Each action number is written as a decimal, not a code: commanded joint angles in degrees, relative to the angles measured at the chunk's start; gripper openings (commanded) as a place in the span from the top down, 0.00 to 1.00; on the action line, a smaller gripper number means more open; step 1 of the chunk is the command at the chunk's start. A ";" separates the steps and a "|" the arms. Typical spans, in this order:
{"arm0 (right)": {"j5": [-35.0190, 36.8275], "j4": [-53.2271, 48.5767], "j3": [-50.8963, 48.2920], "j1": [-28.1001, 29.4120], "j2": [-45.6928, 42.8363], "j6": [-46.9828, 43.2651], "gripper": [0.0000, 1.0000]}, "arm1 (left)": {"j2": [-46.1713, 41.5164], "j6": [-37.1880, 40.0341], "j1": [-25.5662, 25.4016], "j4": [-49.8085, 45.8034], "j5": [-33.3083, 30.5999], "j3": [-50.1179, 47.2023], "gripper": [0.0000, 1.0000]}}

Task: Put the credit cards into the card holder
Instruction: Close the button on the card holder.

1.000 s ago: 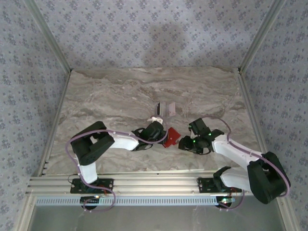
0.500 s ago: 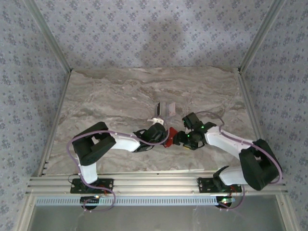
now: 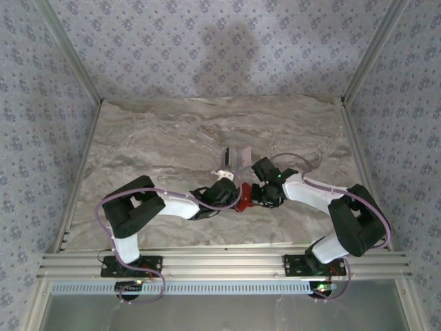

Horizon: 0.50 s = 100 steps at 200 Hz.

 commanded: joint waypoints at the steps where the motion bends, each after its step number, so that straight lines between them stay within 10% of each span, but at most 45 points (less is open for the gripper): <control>1: 1.79 -0.79 2.32 -0.55 -0.16 -4.83 0.91 | 0.76 -1.51 -2.93 -9.57 5.11 -3.42 0.63; 53: 5.26 -1.97 6.33 -0.20 0.55 -13.33 0.93 | 0.56 -3.68 -7.06 -9.67 4.67 -3.02 0.63; 100: 4.76 -4.12 5.85 -0.90 -1.39 -13.91 0.72 | -3.61 -4.20 -7.38 -11.31 2.68 -4.37 0.58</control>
